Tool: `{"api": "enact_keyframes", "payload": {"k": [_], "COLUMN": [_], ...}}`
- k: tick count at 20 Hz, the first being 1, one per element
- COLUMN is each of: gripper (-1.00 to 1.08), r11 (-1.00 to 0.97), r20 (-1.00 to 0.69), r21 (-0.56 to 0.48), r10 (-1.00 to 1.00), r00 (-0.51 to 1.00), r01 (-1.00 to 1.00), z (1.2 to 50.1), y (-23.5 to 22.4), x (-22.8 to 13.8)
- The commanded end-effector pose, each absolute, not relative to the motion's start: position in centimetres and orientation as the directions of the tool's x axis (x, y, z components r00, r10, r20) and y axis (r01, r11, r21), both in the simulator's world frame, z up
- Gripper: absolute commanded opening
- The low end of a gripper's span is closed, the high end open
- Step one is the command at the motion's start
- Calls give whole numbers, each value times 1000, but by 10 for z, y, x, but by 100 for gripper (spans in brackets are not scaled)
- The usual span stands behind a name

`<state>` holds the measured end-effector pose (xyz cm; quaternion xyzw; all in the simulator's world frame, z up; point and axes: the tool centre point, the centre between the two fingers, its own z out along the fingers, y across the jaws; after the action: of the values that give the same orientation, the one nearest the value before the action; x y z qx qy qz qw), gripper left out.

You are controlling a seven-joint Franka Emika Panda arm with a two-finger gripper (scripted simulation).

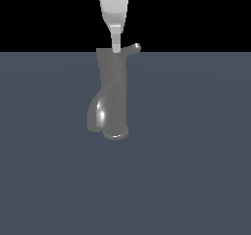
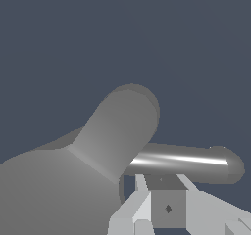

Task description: Turn on the faucet by rotating a designated handle.

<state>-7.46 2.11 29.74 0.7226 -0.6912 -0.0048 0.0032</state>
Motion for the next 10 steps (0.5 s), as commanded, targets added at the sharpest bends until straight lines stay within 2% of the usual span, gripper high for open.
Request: {"api": "enact_keyframes", "payload": {"k": [1,10], "gripper": [-100,-100], "r11": [-40,-3], "r20": [-3,-1], "r21": [10,5], "r10": [-999,-1000], "r00": [40,3], "r01": [-999,-1000], "z": [297,297], "y": [18,-10], "x": [-71,-41]}}
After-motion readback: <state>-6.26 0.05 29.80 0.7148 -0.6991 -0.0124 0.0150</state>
